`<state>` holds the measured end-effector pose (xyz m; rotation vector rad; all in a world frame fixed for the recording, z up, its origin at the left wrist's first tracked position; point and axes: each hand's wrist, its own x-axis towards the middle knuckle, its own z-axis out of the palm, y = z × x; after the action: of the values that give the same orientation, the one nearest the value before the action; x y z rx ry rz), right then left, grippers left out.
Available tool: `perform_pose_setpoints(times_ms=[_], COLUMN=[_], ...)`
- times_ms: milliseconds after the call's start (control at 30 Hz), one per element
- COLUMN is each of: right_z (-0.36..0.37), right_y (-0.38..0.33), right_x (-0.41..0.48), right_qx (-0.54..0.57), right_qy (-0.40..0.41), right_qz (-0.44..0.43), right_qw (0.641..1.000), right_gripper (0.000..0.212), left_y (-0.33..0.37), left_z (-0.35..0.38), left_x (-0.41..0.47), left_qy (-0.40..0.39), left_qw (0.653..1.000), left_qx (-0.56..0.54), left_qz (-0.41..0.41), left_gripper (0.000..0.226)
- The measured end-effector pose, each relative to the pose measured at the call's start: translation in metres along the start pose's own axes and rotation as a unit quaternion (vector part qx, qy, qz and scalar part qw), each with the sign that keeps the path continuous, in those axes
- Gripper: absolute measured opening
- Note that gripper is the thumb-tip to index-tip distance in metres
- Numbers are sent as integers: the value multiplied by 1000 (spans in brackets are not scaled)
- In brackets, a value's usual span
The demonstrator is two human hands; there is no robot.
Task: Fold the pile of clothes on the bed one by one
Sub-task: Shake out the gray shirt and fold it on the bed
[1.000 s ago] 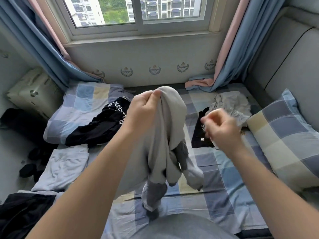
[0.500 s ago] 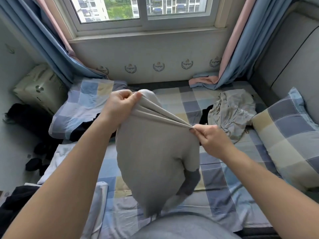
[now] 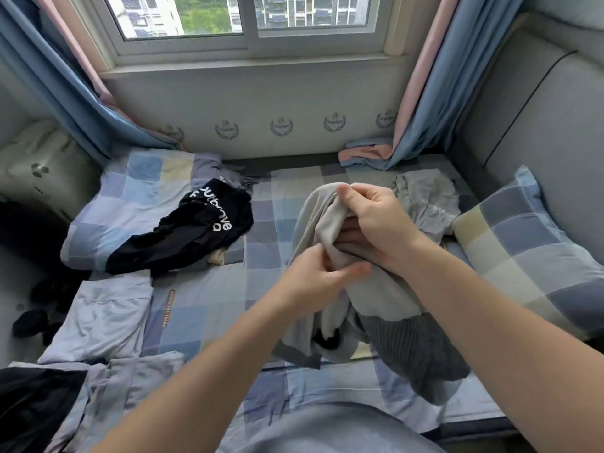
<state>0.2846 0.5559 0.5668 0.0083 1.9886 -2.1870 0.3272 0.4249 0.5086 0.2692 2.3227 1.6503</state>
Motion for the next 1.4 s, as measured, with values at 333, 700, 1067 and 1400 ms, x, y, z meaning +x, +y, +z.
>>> perform_pose_setpoints(times_ms=[333,700,1067,1400], right_z=[-49,-59,-9,-34], right_y=[65,123,46,74], right_x=[-17,-4,0,-32], right_qx=[-258,-313,-131,-188], right_qy=[-13,-108,-63,0], right_qz=[-18,60,-6,-14], right_qw=[966,942,989,982], right_gripper=[64,31,37,56], left_y=[14,3,-36,-29], left_z=[-47,-102,-26,-27], left_x=[6,14,-10,7], left_qy=[192,288,-26,225], left_qw=[939,953,997,955], left_qx=[-282,-79,49,-169], left_qz=[-51,-56,-55,-94], left_gripper=[24,18,26,31])
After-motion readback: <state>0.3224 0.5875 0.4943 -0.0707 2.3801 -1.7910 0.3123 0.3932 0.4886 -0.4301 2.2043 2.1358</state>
